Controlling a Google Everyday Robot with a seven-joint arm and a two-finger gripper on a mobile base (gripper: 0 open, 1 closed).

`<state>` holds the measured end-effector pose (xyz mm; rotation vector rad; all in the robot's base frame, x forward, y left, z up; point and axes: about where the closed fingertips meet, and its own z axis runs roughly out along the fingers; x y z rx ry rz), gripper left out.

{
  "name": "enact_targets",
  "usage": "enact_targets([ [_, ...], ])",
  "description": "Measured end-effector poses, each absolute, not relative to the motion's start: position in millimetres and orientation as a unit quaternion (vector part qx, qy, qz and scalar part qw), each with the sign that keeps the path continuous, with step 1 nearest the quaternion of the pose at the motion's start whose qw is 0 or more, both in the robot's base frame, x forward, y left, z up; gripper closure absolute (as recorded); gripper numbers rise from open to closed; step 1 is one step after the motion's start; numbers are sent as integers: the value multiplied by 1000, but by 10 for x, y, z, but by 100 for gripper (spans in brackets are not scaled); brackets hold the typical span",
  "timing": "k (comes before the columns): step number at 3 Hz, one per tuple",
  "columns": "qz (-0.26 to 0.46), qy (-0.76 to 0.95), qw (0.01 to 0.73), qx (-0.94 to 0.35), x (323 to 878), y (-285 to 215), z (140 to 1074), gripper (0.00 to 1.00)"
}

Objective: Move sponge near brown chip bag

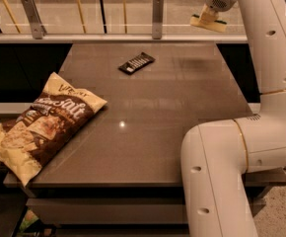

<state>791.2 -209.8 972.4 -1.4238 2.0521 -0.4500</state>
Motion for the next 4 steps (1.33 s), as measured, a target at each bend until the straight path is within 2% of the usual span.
enact_targets([
  [1,-170,771,301,-535,7957,-2084,9702,83],
  [4,-170,768,308,-535,8073,-2038,9618,14],
])
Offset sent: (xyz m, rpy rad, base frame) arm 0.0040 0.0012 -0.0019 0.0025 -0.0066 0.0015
